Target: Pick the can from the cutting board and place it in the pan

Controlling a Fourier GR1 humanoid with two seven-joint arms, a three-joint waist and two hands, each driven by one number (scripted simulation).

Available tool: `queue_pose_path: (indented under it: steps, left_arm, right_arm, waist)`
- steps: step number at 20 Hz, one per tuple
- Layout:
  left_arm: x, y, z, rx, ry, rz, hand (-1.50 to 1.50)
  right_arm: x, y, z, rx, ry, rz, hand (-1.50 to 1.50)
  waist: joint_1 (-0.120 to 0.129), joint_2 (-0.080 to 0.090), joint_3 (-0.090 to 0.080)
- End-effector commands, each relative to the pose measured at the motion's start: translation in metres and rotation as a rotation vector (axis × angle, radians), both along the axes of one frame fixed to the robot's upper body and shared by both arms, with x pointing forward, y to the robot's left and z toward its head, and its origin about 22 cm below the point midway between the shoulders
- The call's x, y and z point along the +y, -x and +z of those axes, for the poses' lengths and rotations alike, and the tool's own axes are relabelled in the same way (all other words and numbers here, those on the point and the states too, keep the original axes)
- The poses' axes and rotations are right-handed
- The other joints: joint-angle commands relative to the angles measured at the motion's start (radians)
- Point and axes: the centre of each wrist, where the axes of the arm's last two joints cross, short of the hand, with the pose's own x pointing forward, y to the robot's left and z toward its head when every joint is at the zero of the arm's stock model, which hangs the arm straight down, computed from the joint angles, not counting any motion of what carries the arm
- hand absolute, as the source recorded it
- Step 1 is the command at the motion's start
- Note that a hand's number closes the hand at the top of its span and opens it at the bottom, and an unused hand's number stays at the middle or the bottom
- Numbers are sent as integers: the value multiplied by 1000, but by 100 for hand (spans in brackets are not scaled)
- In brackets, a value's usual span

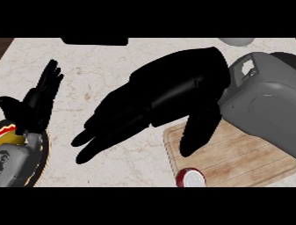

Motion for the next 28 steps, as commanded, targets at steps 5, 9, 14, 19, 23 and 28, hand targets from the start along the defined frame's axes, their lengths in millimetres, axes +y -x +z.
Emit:
queue_pose_path:
  steps: [5, 9, 14, 19, 23, 28]
  left_arm:
    - [2, 1, -4, 0, 0, 12, 0]
    - [-4, 15, -6, 26, 15, 9, 0]
    - [10, 9, -8, 17, 12, 22, 0]
    - [9, 10, -11, 8, 9, 30, 0]
    - [5, 9, -24, 13, 21, 22, 0]
    - [1, 9, -12, 18, -9, 23, 0]
  right_arm:
    - [13, 8, -10, 161, 175, 239, -150]
    - [10, 31, -24, 155, 202, 287, -150]
    - [-1, 46, -33, 65, 271, 228, -150]
    - [-4, 45, -50, 61, 276, 178, -150]
    - [5, 42, -53, -11, 306, 134, -150]
    - [6, 48, -82, -37, 353, 166, -150]
  waist:
    - [-12, -1, 0]
    - [-14, -9, 1]
    - [-26, -8, 1]
    - [-25, -7, 0]
    - [-20, -5, 0]
    - [-18, -5, 1]
